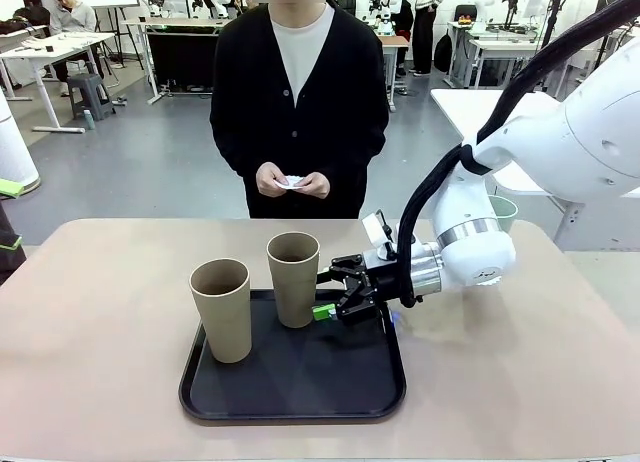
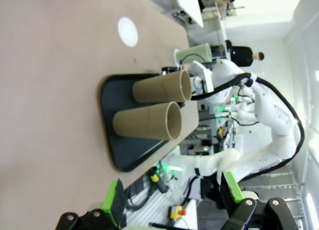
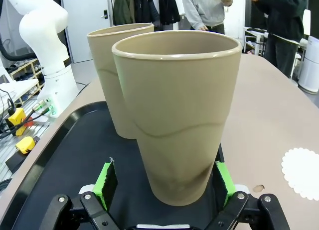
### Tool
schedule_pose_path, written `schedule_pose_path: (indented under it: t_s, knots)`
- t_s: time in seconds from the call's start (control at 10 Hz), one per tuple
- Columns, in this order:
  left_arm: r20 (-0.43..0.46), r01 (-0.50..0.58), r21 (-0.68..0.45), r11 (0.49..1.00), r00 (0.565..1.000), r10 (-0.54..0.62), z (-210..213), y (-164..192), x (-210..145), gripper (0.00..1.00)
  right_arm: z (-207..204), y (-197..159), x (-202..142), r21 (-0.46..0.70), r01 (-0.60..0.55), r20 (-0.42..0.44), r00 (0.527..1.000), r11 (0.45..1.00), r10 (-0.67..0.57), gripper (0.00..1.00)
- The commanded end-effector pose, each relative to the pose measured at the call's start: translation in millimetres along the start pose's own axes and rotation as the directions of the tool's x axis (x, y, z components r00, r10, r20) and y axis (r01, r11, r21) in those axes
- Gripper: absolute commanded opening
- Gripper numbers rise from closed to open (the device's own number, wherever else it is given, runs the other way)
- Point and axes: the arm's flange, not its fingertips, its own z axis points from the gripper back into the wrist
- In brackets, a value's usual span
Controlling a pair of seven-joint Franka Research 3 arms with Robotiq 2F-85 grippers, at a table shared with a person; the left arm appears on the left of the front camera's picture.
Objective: Place coasters on the table and set cups on them.
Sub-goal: Take one Reusable plastic cup from the Flat Tray and place it on a coaster set by the human.
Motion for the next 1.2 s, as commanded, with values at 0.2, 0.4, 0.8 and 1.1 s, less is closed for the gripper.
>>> schedule_pose_path:
  t_s: [0.2,0.4,0.8,1.1]
  knots:
    - [0.004,0.007,-0.011,1.0,1.0,-0.007,1,-1,0,1.0,-13,-7,-3,-0.019,-0.044,0.042,0.998,0.999,0.045,1.0]
    - [0.004,0.007,-0.011,1.0,1.0,-0.007,1,-1,0,1.0,-18,-15,-1,-0.024,-0.041,0.04,0.998,0.999,0.042,1.0]
    - [0.004,0.007,-0.011,1.0,1.0,-0.007,1,-1,0,1.0,-27,-21,0,-0.007,-0.033,0.038,0.999,0.999,0.033,1.0]
    - [0.004,0.007,-0.011,1.0,1.0,-0.007,1,-1,0,1.0,-28,-20,0,0.001,-0.02,0.038,0.999,1.0,0.02,1.0]
